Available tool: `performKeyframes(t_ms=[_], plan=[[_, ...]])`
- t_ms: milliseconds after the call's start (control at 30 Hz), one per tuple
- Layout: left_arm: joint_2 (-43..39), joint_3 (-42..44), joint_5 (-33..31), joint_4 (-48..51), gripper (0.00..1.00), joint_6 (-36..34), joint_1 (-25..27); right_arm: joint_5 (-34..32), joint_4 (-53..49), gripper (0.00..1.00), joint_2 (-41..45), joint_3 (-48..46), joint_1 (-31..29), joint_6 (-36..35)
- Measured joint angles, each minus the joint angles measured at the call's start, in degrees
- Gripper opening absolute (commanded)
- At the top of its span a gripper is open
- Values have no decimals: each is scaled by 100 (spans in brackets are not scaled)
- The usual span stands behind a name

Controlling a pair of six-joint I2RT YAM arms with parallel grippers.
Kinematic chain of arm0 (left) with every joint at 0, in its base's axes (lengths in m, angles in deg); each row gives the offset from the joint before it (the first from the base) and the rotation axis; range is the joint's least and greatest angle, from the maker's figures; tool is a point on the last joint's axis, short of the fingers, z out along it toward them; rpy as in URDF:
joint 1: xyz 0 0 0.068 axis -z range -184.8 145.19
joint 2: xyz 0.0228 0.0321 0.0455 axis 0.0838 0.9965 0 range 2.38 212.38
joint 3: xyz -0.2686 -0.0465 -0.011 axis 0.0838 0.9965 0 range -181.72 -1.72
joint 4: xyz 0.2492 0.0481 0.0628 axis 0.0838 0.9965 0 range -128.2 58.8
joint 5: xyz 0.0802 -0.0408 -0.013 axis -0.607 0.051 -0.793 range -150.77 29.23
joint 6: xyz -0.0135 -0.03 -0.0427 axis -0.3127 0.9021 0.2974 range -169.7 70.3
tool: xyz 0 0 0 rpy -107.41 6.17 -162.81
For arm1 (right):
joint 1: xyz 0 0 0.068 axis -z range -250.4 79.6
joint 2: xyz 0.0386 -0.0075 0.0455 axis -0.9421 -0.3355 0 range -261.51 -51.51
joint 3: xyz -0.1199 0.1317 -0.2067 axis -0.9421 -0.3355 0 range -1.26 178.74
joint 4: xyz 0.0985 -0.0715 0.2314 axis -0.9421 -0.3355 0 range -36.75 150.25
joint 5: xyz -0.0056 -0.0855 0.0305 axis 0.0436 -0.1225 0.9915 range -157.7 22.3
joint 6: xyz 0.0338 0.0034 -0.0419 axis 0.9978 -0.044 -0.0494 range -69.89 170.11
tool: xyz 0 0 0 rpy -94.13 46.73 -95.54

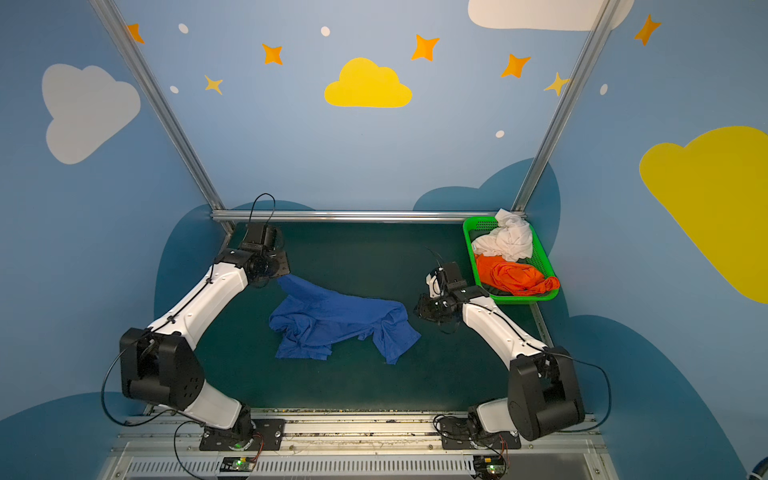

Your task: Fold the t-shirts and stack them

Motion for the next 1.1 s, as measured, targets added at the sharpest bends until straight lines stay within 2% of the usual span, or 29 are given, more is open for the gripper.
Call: performKeyframes(t_ms=[333, 767, 867, 1000, 1100], plan=[[-2, 0, -2, 20, 5, 2, 0, -125, -199, 43, -455, -304, -79, 50], [-2, 0, -13, 22, 5, 2, 0, -278, -157, 42, -1167, -192, -435, 70], [-2, 0, -15, 22, 5, 2, 0, -326, -175, 36, -1217, -144, -466, 94], [0, 0, -20, 26, 5, 2, 0, -389, -142, 22, -1344, -33, -529, 83], [-2, 0, -20, 26, 5, 2, 0, -457, -109, 2, -1416, 11, -570, 70]])
